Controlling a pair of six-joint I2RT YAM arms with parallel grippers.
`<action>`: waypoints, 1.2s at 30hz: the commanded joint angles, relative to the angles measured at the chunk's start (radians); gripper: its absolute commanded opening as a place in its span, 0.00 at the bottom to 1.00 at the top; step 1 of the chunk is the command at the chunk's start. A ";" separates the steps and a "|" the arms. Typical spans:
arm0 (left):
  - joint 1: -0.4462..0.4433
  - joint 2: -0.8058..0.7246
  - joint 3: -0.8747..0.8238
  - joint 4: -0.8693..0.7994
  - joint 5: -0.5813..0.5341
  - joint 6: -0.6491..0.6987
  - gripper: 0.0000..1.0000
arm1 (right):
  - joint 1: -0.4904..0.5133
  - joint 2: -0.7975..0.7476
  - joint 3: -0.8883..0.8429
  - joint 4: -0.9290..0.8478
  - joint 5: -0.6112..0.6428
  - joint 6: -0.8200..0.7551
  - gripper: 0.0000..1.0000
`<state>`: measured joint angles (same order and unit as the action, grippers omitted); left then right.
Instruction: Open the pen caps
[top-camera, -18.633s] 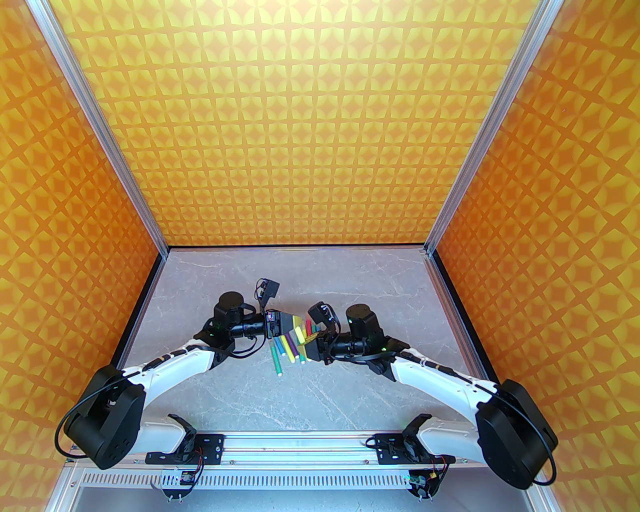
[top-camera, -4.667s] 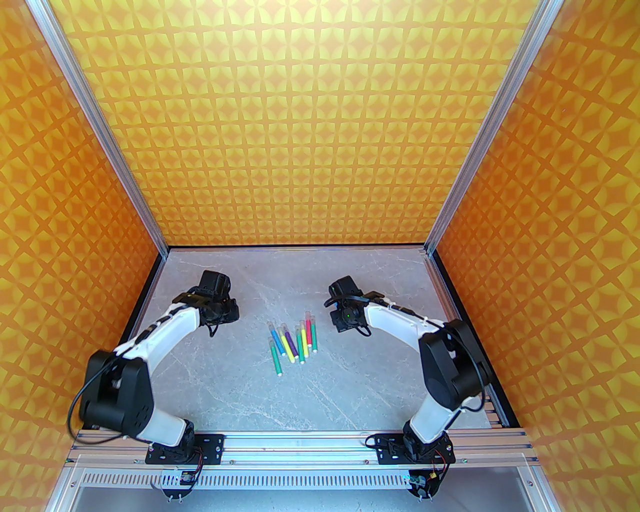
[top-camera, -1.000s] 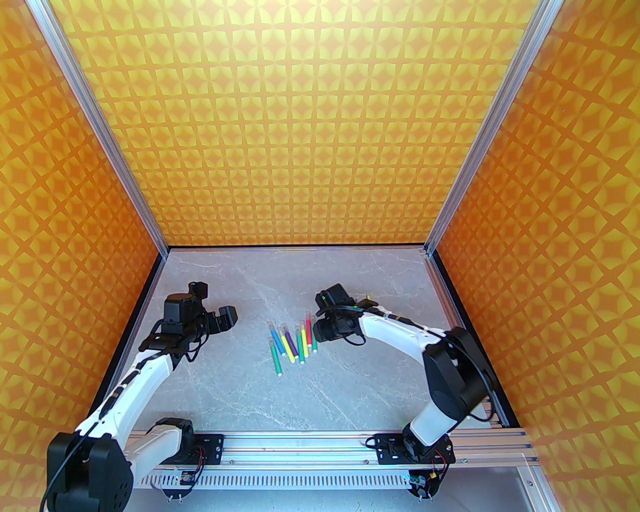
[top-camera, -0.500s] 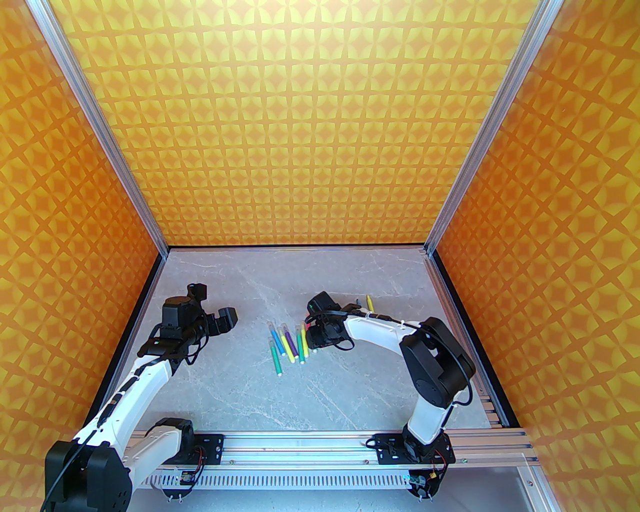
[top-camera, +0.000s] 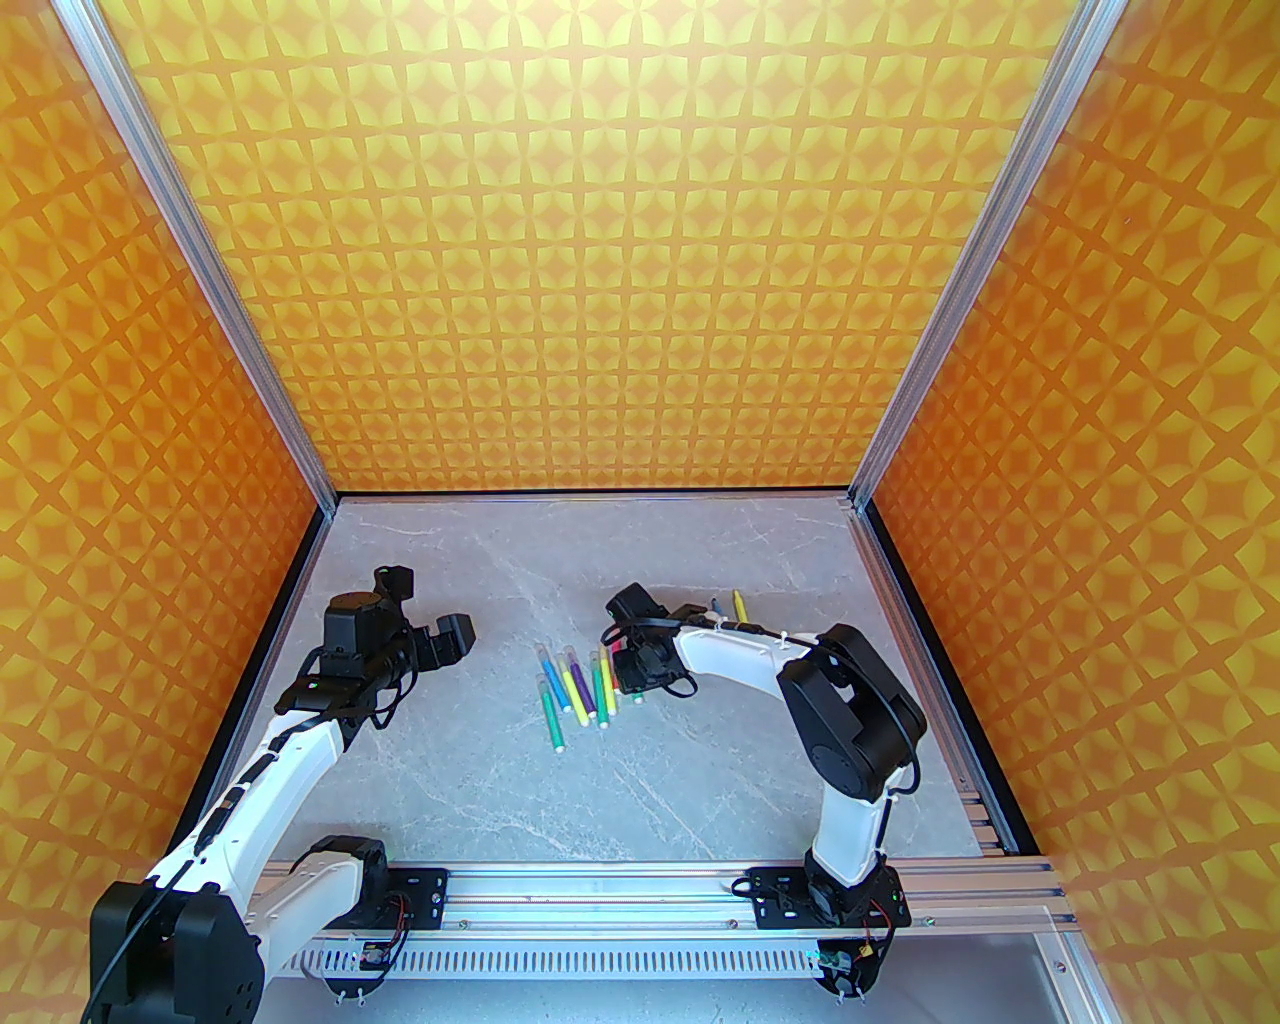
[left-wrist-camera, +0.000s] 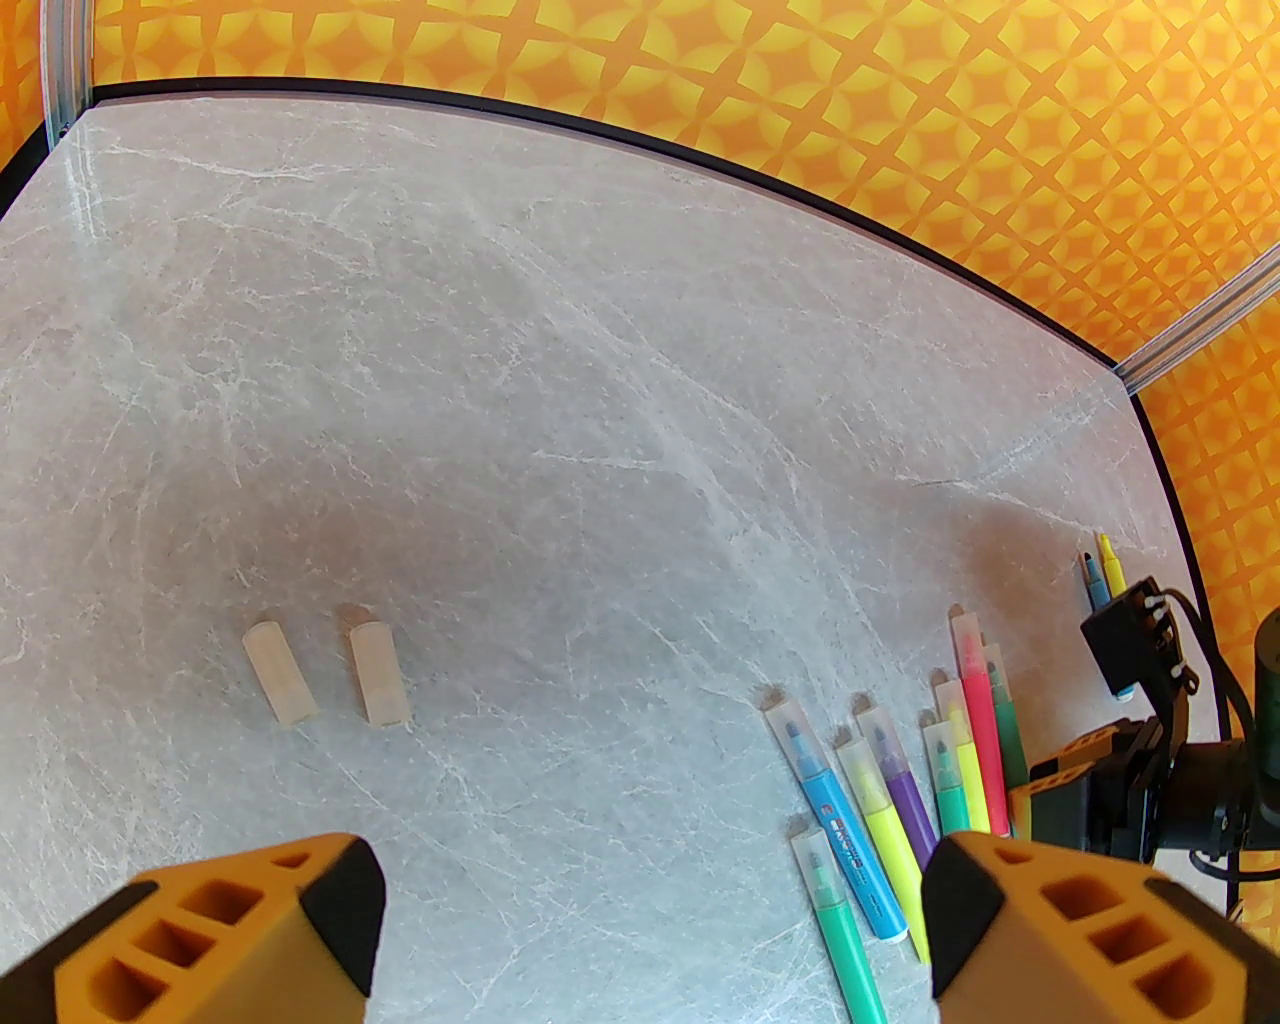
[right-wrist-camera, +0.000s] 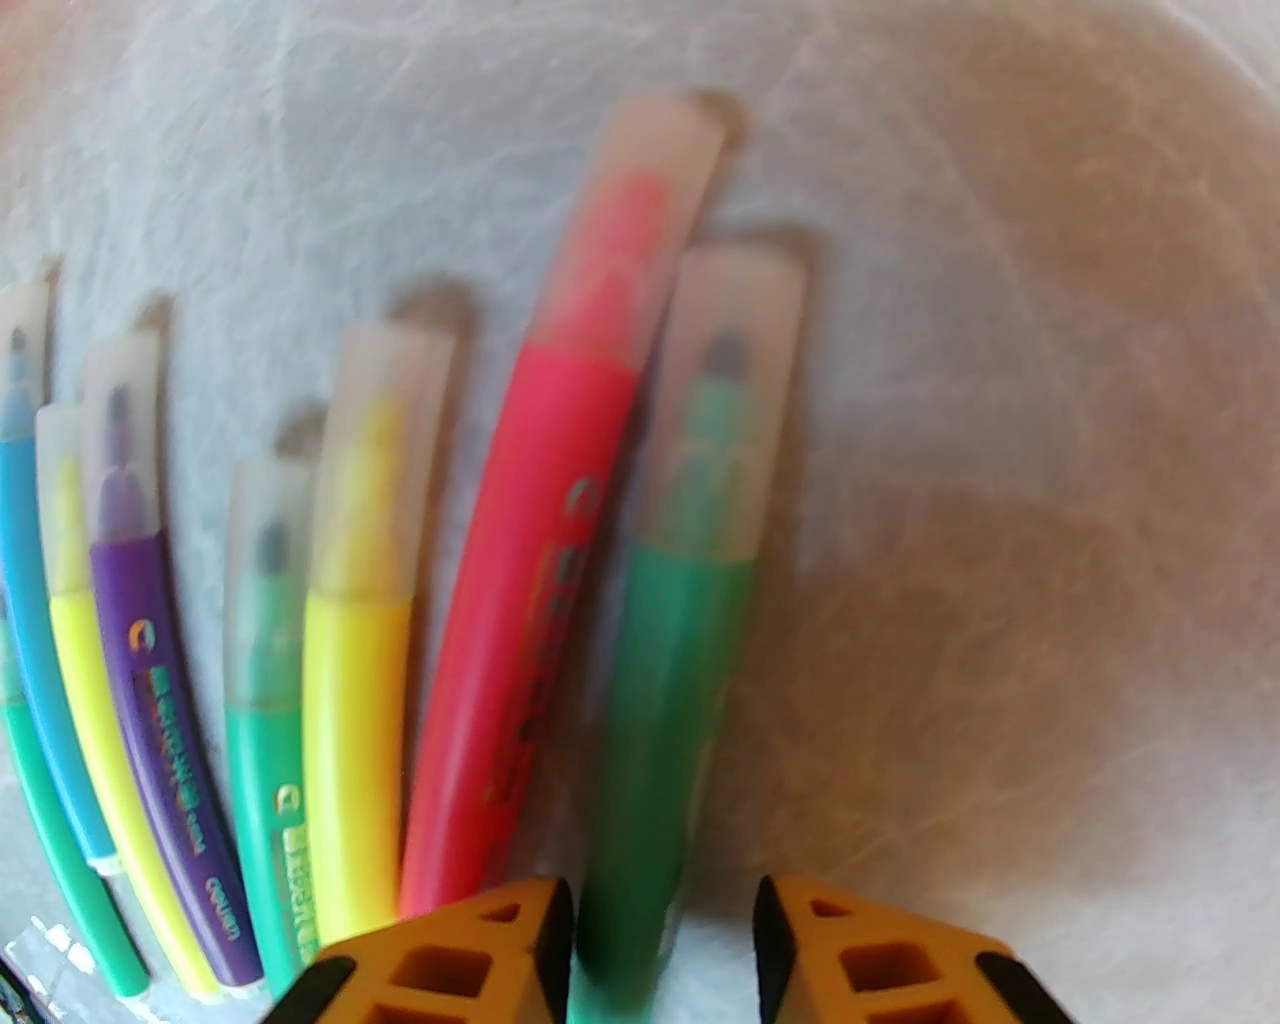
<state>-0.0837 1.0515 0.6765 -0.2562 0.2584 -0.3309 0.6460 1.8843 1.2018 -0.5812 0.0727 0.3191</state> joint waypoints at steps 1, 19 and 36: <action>0.008 -0.021 -0.008 0.009 0.016 0.018 0.94 | 0.003 0.035 0.053 -0.072 0.083 -0.049 0.35; 0.009 -0.046 -0.002 -0.012 0.016 0.011 0.94 | 0.003 0.115 0.123 -0.120 0.107 -0.111 0.30; 0.007 -0.032 -0.002 -0.009 0.041 0.007 0.93 | -0.018 0.177 0.164 -0.123 0.033 -0.138 0.19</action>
<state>-0.0837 1.0199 0.6765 -0.2573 0.2687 -0.3317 0.6411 2.0048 1.3663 -0.7326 0.1318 0.1898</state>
